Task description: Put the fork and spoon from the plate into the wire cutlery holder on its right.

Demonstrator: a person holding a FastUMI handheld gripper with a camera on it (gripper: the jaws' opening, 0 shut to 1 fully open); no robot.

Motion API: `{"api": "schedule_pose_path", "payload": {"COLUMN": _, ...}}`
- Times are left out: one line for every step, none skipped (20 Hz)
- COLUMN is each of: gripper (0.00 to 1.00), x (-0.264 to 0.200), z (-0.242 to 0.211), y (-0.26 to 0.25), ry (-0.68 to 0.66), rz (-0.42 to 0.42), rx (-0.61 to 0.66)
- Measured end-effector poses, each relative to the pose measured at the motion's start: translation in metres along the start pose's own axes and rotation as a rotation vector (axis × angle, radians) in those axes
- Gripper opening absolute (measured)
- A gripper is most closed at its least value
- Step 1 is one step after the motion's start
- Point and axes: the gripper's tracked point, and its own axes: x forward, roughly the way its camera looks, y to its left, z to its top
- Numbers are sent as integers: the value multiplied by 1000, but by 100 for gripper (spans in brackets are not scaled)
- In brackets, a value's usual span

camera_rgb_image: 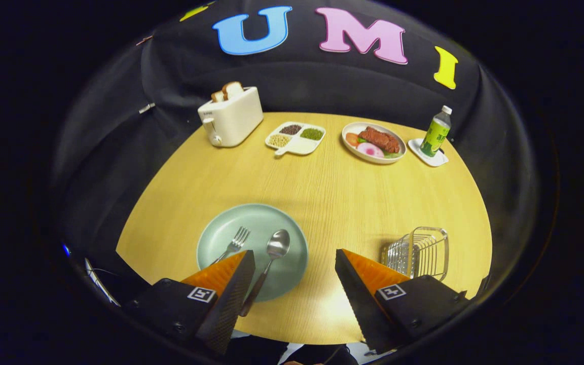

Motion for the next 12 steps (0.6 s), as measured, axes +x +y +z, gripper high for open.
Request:
{"api": "schedule_pose_path", "payload": {"gripper": 99, "x": 8, "z": -6, "y": 5, "ry": 27, "rz": 9, "rx": 1}}
{"api": "schedule_pose_path", "payload": {"gripper": 100, "x": 17, "z": -14, "y": 14, "ry": 59, "rz": 21, "rx": -1}}
{"api": "schedule_pose_path", "payload": {"gripper": 99, "x": 24, "z": -21, "y": 20, "ry": 92, "rz": 30, "rx": -8}}
{"api": "schedule_pose_path", "payload": {"gripper": 99, "x": 31, "z": -29, "y": 26, "ry": 128, "rz": 36, "rx": -14}}
{"api": "schedule_pose_path", "payload": {"gripper": 98, "x": 36, "z": -38, "y": 31, "ry": 163, "rz": 40, "rx": -17}}
{"api": "schedule_pose_path", "payload": {"gripper": 98, "x": 41, "z": -46, "y": 36, "ry": 196, "rz": 46, "rx": -15}}
{"api": "schedule_pose_path", "payload": {"gripper": 96, "x": 46, "z": -55, "y": 41, "ry": 225, "rz": 50, "rx": -14}}
{"api": "schedule_pose_path", "payload": {"gripper": 95, "x": 50, "z": -61, "y": 44, "ry": 249, "rz": 48, "rx": -18}}
{"api": "schedule_pose_path", "payload": {"gripper": 92, "x": 55, "z": -66, "y": 46, "ry": 264, "rz": 43, "rx": -24}}
{"api": "schedule_pose_path", "payload": {"gripper": 91, "x": 60, "z": -69, "y": 47, "ry": 278, "rz": 38, "rx": -28}}
{"api": "schedule_pose_path", "payload": {"gripper": 85, "x": 63, "z": -73, "y": 47, "ry": 296, "rz": 35, "rx": -27}}
{"api": "schedule_pose_path", "payload": {"gripper": 81, "x": 67, "z": -76, "y": 48, "ry": 312, "rz": 33, "rx": -20}}
